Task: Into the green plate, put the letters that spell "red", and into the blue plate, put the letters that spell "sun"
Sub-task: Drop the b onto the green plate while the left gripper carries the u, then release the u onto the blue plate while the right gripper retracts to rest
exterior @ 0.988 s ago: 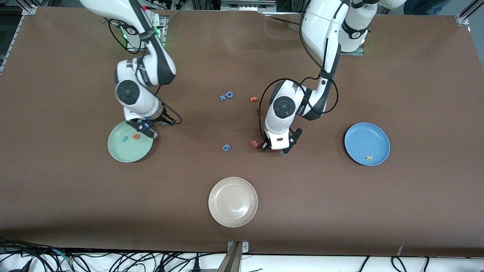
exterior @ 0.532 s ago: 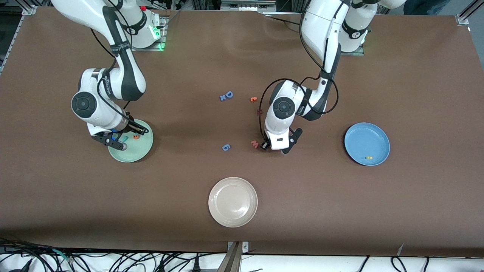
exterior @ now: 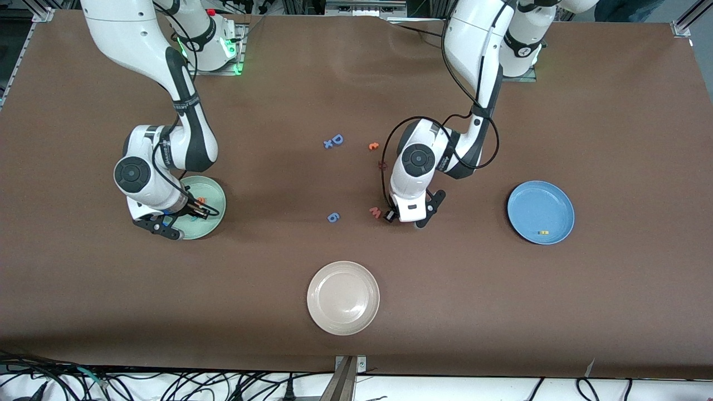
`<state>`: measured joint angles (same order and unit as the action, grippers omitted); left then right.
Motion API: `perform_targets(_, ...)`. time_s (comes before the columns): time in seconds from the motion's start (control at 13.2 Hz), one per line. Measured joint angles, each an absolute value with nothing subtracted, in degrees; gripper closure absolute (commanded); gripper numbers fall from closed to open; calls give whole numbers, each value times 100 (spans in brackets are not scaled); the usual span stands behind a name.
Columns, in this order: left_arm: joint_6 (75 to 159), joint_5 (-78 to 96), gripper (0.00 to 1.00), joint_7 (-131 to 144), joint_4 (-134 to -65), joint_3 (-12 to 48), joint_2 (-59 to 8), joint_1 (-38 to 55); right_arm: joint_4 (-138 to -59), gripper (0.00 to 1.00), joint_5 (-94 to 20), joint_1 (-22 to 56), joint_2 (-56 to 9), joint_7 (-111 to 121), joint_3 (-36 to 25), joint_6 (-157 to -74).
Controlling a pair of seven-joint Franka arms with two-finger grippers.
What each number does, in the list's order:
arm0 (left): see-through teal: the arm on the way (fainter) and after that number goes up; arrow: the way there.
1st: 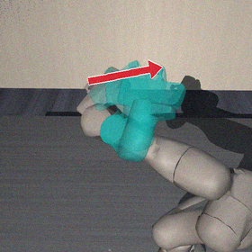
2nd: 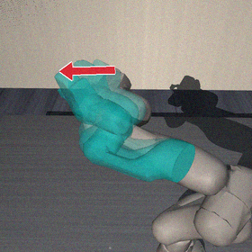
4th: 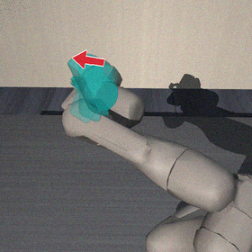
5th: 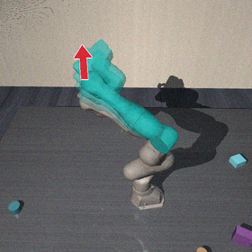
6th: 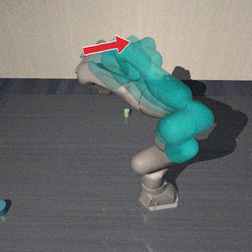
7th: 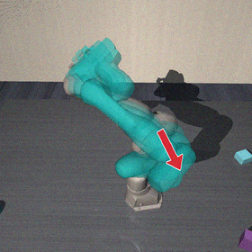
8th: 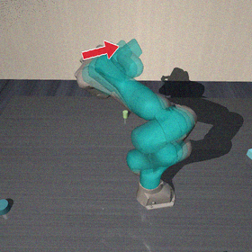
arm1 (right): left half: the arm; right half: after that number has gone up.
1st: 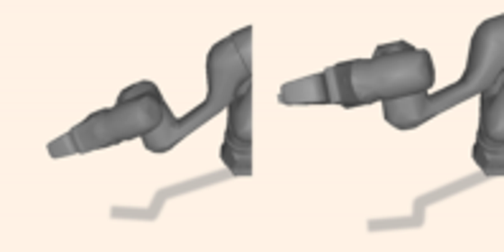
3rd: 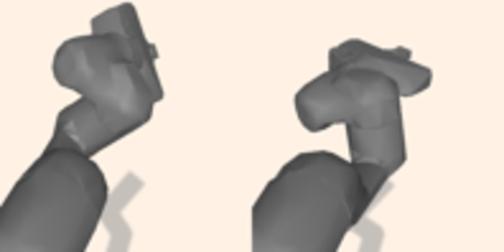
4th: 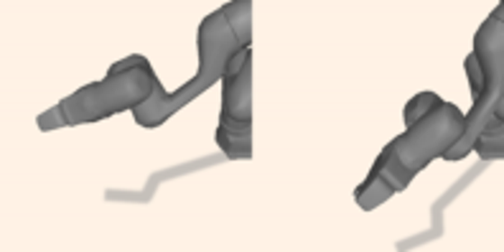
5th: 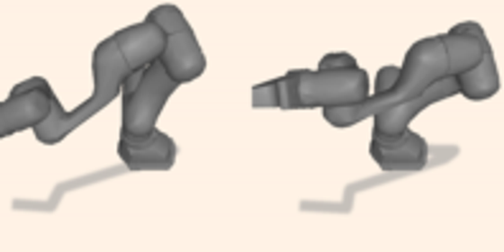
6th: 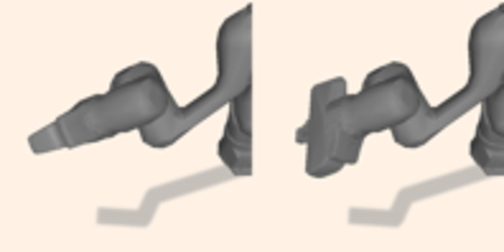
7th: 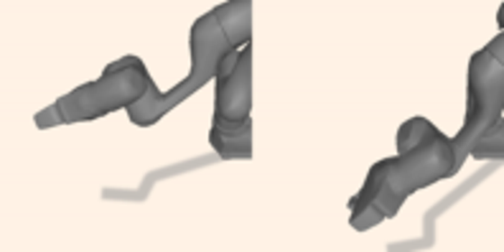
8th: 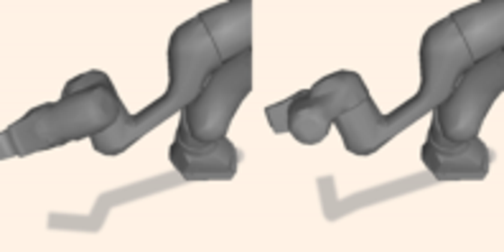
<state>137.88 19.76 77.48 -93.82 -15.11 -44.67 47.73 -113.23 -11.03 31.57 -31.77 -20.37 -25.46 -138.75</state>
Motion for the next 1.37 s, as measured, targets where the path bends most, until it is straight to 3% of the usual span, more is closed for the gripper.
perform_targets(0.08, 13618, 1975, 76, 7669, -9261, -1514, -4511, 4688, -11284, 0, -1103, 3142, -3213, -2028, -2546, -13885)
perform_targets(0.46, 13077, 1971, 77, 7125, -8971, -1567, -4573, 4340, -10887, 0, -1104, 3146, -3129, -2023, -2525, -13429)
perform_targets(0.76, 12021, 1968, 77, 5841, -8592, -1923, -4572, 3962, -10742, 0, -1105, 3166, -2473, -2005, -2517, -12640)
perform_targets(0.99, 11207, 1804, 76, 4540, -8320, -2040, -4563, 3382, -10579, 0, -1099, 3171, -1985, -1936, -2381, -12009)
perform_targets(1.22, 10593, 1287, 75, 3435, -8242, -2268, -4462, 3101, -9753, 0, -1096, 3161, -1872, -1747, -2333, -10629)
perform_targets(1.37, 10406, 1089, 75, 2933, -8246, -2291, -4455, 2953, -9487, 0, -1095, 2815, -1647, -1404, -2087, -10140)
